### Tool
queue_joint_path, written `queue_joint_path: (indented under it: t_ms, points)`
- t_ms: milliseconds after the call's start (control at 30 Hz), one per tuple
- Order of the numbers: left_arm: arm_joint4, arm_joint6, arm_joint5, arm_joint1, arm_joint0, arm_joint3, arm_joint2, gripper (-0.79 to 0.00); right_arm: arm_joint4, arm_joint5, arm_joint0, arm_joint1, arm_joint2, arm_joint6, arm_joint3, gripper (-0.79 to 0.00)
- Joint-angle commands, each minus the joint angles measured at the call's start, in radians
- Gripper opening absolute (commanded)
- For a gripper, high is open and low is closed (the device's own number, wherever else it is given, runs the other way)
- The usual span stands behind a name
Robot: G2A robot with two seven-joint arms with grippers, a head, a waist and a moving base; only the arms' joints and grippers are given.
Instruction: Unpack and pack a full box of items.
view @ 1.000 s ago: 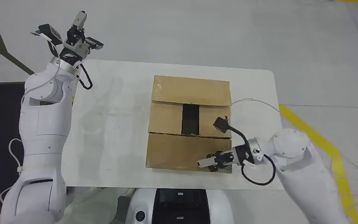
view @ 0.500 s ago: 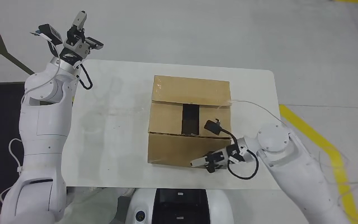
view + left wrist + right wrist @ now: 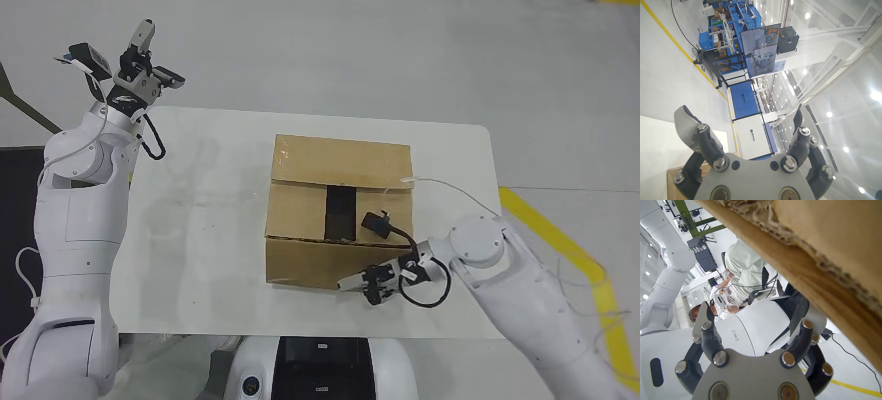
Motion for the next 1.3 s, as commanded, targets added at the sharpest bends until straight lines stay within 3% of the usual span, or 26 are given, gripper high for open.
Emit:
queue_joint_path:
  t_ms: [0,600,1000,1267]
  points:
    - [0.0,0.0,0.0,0.0,0.0,0.0,0.0,0.0,0.001,0.001,0.005,0.0,-0.008,-0.001,0.007,0.0]
    - [0.0,0.0,0.0,0.0,0.0,0.0,0.0,0.0,0.056,-0.044,0.021,0.007,-0.023,-0.014,-0.009,0.0]
    - [0.0,0.0,0.0,0.0,0.0,0.0,0.0,0.0,0.262,-0.122,-0.087,0.036,0.194,-0.153,-0.061,0.0]
    - [0.0,0.0,0.0,0.0,0.0,0.0,0.0,0.0,0.306,-0.185,-0.197,0.061,0.374,-0.243,-0.092,0.0]
